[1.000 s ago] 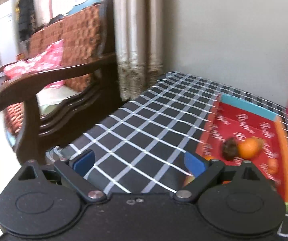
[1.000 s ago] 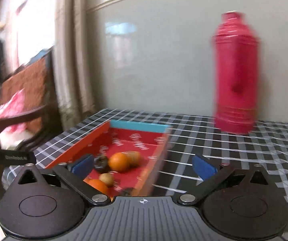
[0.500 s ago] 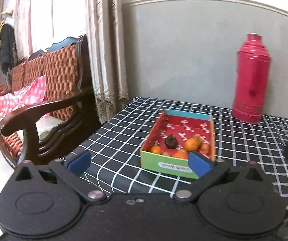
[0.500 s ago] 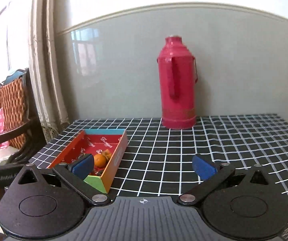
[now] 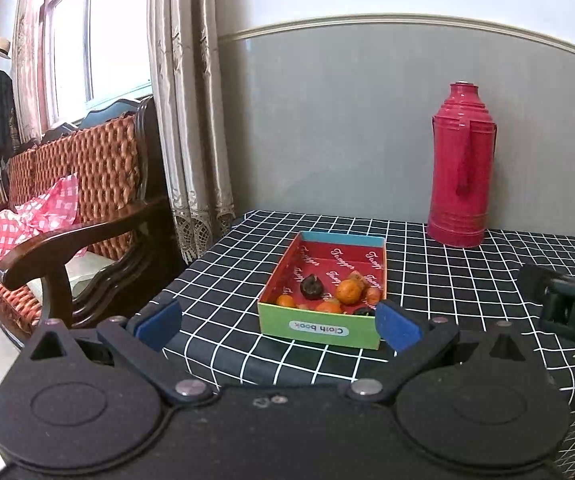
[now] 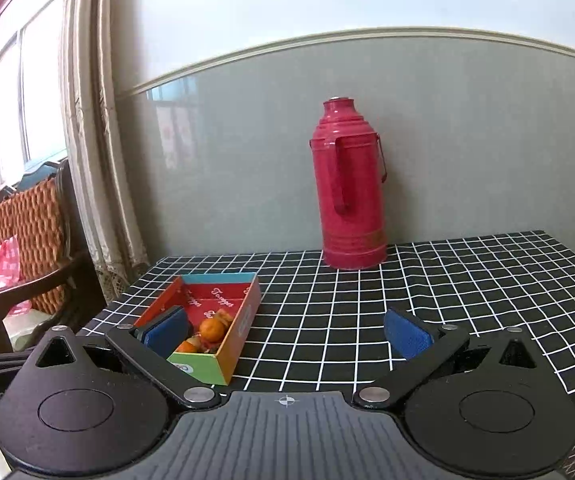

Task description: Organize fruits

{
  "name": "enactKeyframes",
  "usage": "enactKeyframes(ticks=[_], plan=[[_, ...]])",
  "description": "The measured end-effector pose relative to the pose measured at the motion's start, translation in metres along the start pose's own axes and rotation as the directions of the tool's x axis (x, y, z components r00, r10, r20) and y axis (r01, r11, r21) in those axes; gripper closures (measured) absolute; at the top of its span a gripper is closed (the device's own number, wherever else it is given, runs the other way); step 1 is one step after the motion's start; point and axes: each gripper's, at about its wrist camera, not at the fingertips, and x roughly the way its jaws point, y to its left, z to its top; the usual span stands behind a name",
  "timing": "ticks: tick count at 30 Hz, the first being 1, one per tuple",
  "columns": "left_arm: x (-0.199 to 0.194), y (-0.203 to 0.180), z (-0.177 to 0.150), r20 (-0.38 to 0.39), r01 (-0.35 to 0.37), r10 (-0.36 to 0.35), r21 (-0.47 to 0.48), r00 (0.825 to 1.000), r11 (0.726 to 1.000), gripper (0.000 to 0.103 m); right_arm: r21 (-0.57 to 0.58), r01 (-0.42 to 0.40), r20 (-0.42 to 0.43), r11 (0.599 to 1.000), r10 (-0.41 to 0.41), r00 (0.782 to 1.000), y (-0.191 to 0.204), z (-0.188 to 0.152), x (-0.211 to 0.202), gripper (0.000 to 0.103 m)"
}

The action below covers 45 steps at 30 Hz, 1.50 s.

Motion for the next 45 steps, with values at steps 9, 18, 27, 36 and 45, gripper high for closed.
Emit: enactKeyframes(ticks=[9, 18, 27, 36, 45], plan=[[0.0033, 0.0033, -0.004, -0.02, 0.006, -0.007, -0.012, 1.0, 1.0, 0.006, -0.012, -0.011, -0.008, 1.0, 0.011, 1.0, 0.0054, -0.0024, 0.0042, 0.0], [0.0039, 0.0007, -0.0036, -0.016, 0.013, -0.013, -0.008, 1.0, 1.0, 0.006, -0.007, -0.019, -0.005, 1.0, 0.019, 1.0, 0.0062, -0.0032, 0.0043, 0.0], [0.0046, -0.0021, -0.0037, -0.021, 0.017, -0.017, -0.008, 1.0, 1.0, 0.006, -0.002, -0.018, -0.013, 1.0, 0.018, 1.0, 0.0047, -0.0048, 0.0054, 0.0], [0.0053, -0.002, -0.0038, -0.025, 0.016, -0.016, -0.012, 1.0, 1.0, 0.006, -0.001, -0.021, -0.02, 1.0, 0.021, 1.0, 0.0062, -0.0056, 0.006, 0.0], [0.0063, -0.0034, -0.0046, -0.028, 0.017, -0.017, -0.013, 0.999, 1.0, 0.006, 0.001, -0.019, -0.023, 1.0, 0.019, 1.0, 0.0062, -0.0068, 0.0066, 0.0]])
